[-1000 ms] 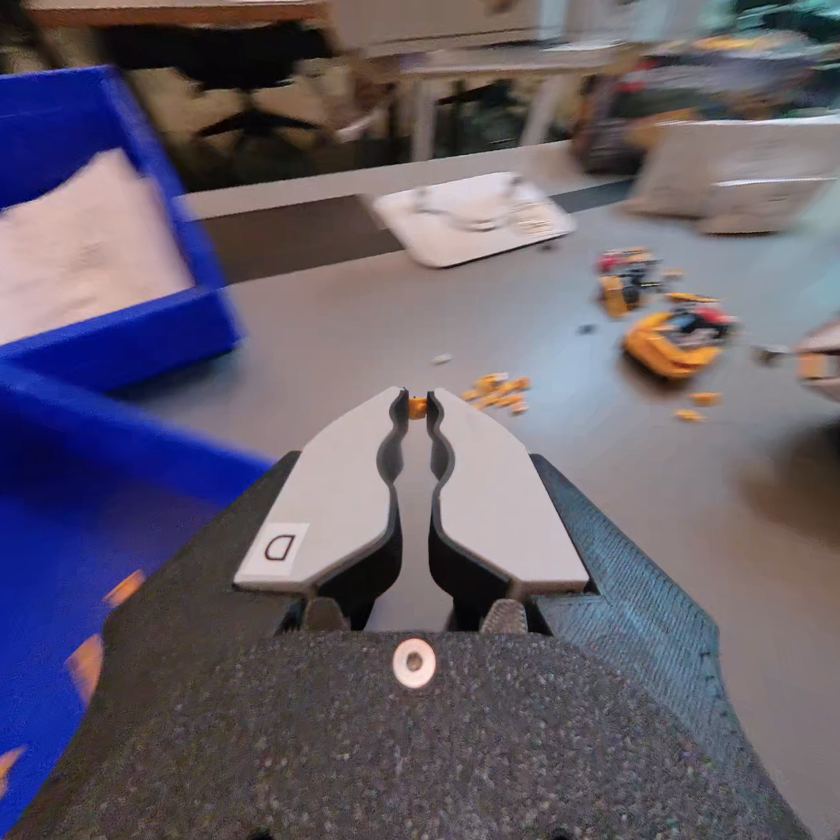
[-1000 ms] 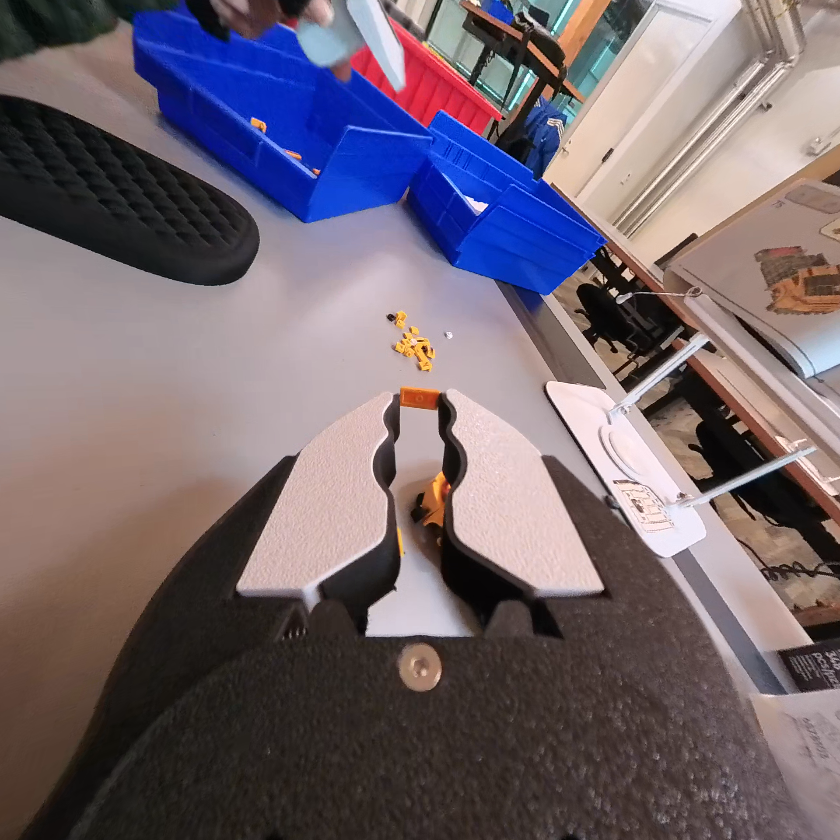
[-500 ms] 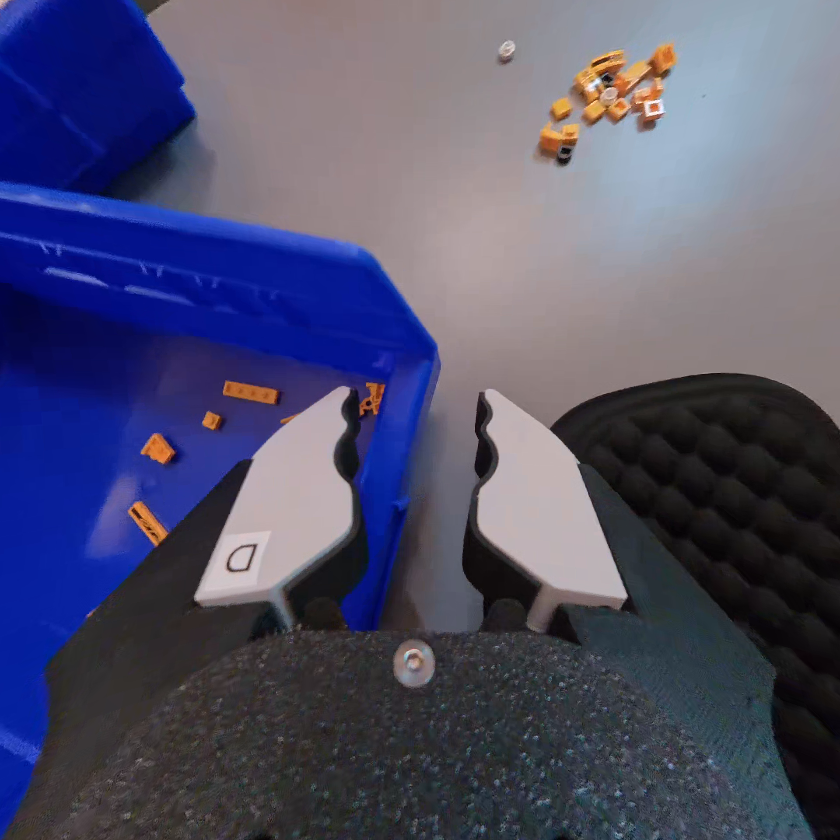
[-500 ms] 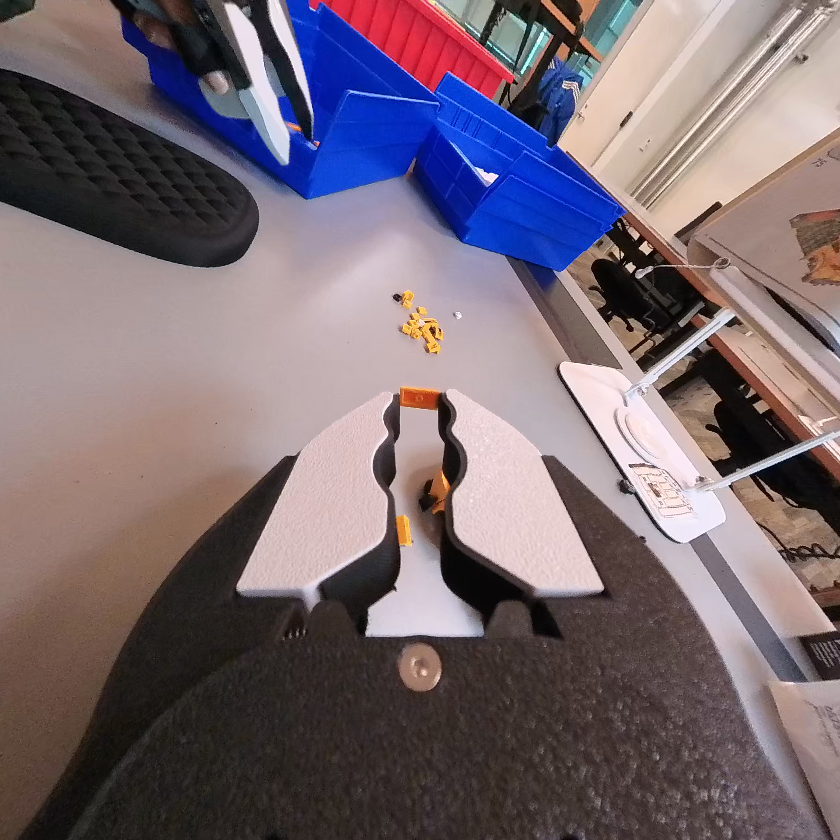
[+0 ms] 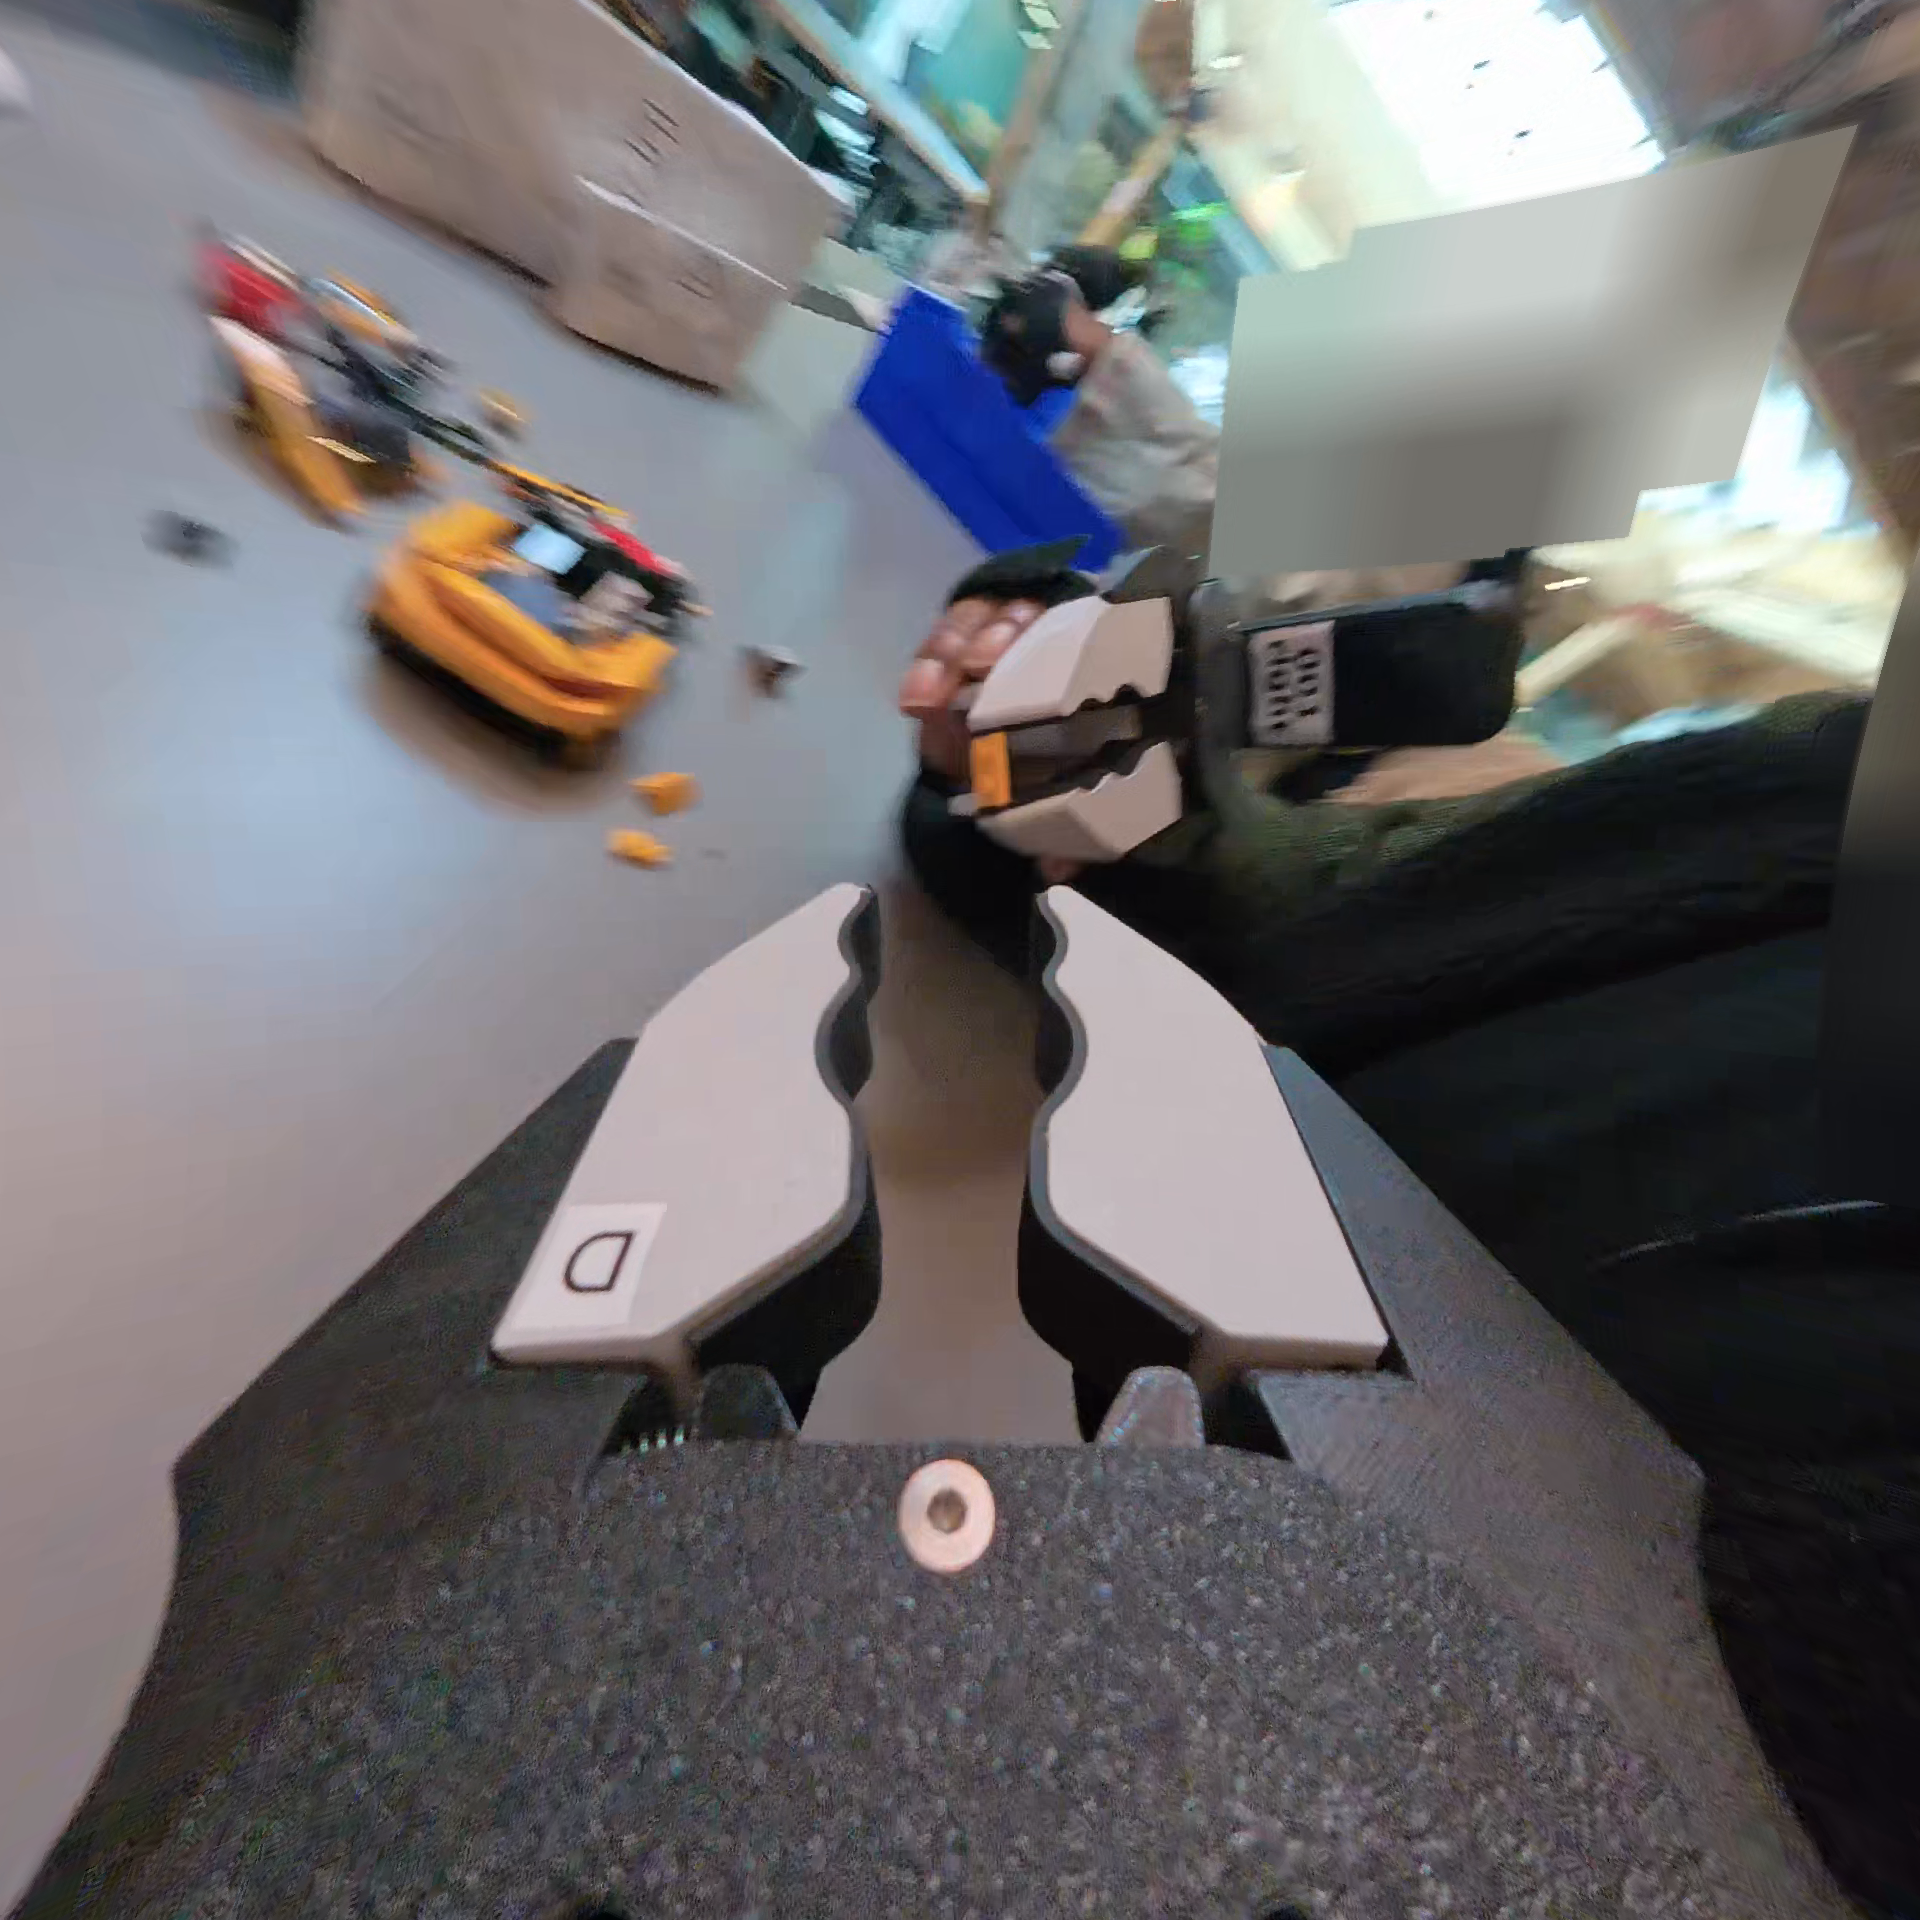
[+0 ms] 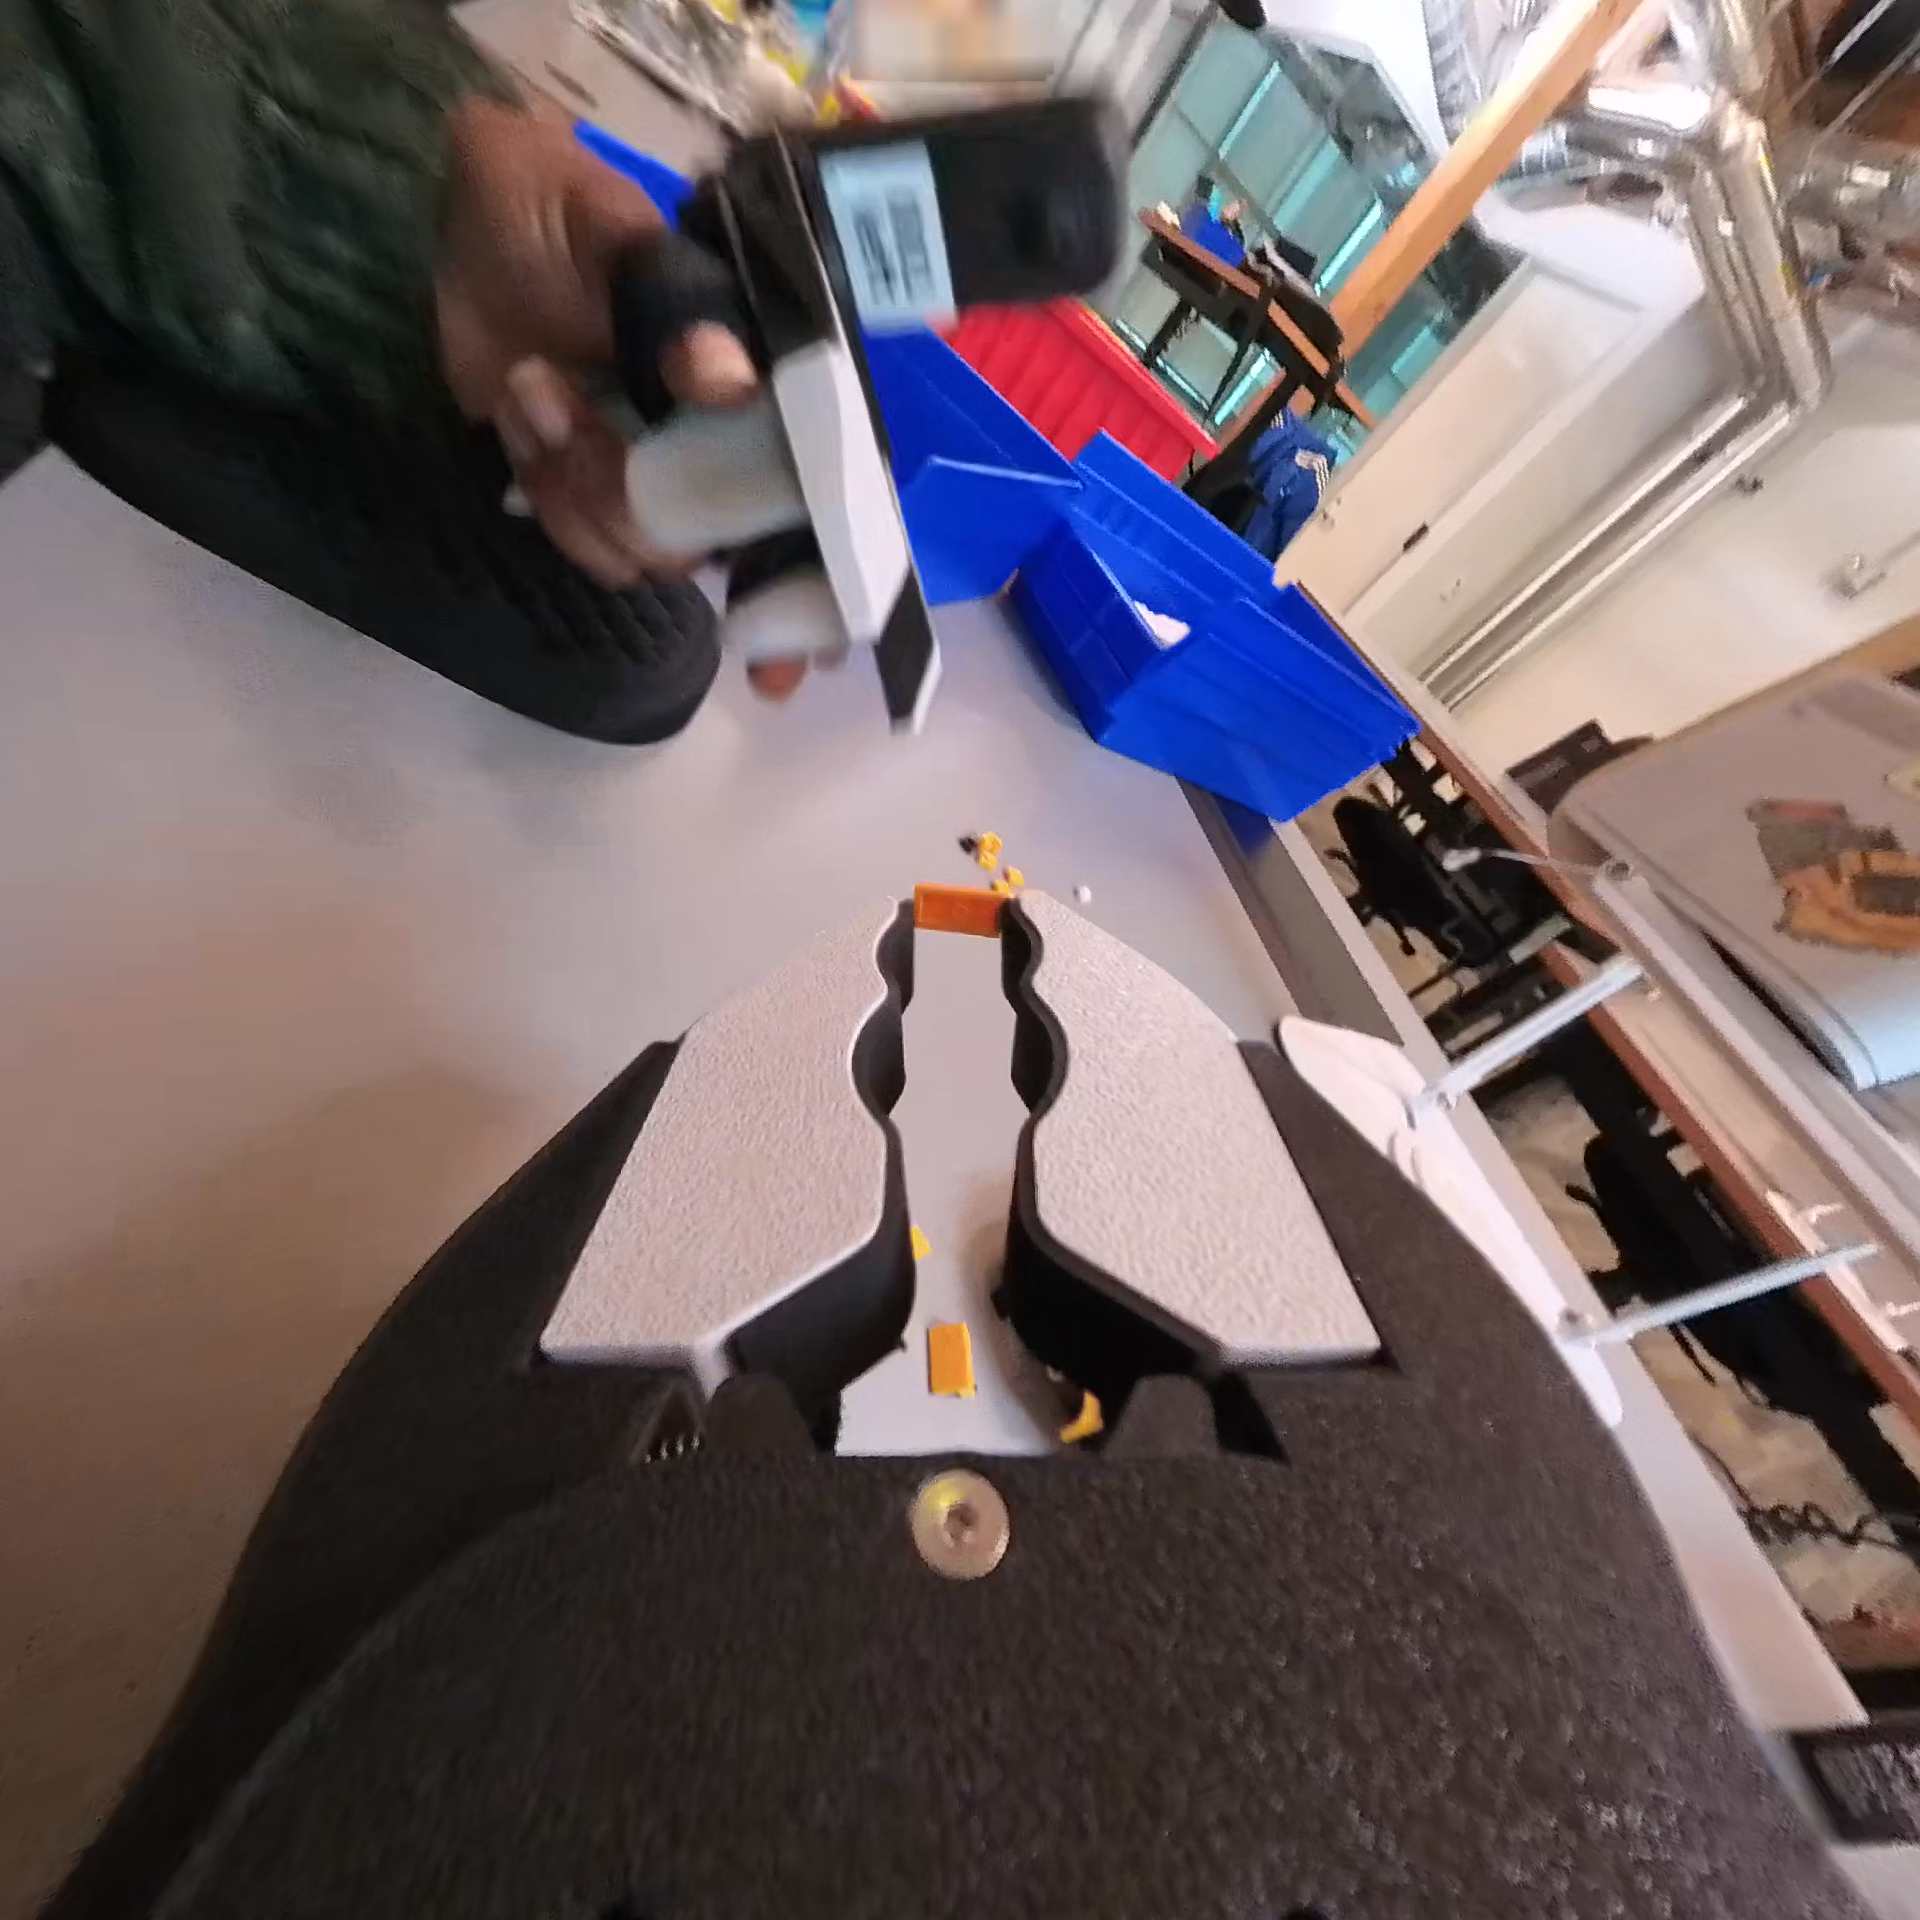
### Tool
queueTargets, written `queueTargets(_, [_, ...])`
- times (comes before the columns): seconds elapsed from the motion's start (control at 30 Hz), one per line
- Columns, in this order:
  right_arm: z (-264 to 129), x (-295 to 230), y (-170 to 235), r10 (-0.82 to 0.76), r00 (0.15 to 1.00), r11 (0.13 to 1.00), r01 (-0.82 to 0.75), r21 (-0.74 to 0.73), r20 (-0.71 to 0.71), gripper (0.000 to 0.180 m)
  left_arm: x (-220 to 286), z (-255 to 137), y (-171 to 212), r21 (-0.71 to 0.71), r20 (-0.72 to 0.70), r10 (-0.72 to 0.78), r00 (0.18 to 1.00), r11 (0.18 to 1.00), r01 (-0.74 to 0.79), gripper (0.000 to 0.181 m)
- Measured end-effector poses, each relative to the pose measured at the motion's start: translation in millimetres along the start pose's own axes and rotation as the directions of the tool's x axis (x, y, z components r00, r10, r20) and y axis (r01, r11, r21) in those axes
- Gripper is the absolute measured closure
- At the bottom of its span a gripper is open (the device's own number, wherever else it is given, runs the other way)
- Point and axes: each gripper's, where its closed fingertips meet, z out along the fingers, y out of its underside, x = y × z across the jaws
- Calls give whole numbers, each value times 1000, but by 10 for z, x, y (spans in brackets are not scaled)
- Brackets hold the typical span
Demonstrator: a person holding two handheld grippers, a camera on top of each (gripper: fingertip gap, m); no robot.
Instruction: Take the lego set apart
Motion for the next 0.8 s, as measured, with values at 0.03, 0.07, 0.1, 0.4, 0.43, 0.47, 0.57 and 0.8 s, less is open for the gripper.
queueTargets(0.03, [2, -29, -36, -13, 1000, 1000, 13, 9, 6, 164, 73, 158, 27, -6, -88, -69, 994, 998, 68, 151])
queueTargets(0.07, [5, -62, -57, -23, 1000, 1000, 23, 14, 17, 164, 125, 278, 29, -7, -150, -124, 981, 992, 125, 151])
queueTargets(0.1, [9, -89, -72, -34, 999, 999, 33, 17, 24, 164, 137, 373, 35, -13, -176, -161, 971, 987, 161, 152])
queueTargets(0.4, [-51, 37, -4, -30, 1000, 1000, 30, -6, -7, 165, -69, 116, -59, -22, 84, 75, 994, 997, -73, 173])
queueTargets(0.43, [-78, 114, 88, -7, 1000, 999, 6, -46, -20, 164, -196, -84, -132, -24, 224, 154, 962, 988, -153, 173])
queueTargets(0.47, [-106, 174, 207, 18, 1000, 995, -20, -101, -19, 164, -342, -334, -198, -54, 385, 234, 893, 971, -232, 173])
queueTargets(0.57, [-172, 259, 564, 134, 991, 958, -130, -255, -3, 164, -733, -1340, -381, -239, 794, 388, 469, 907, -346, 173])
queueTargets(0.8, [-142, 2, 1232, 379, 924, 770, -289, -569, 43, 153, -1214, -2513, 74, -336, 921, 329, 211, 942, 1, 151])
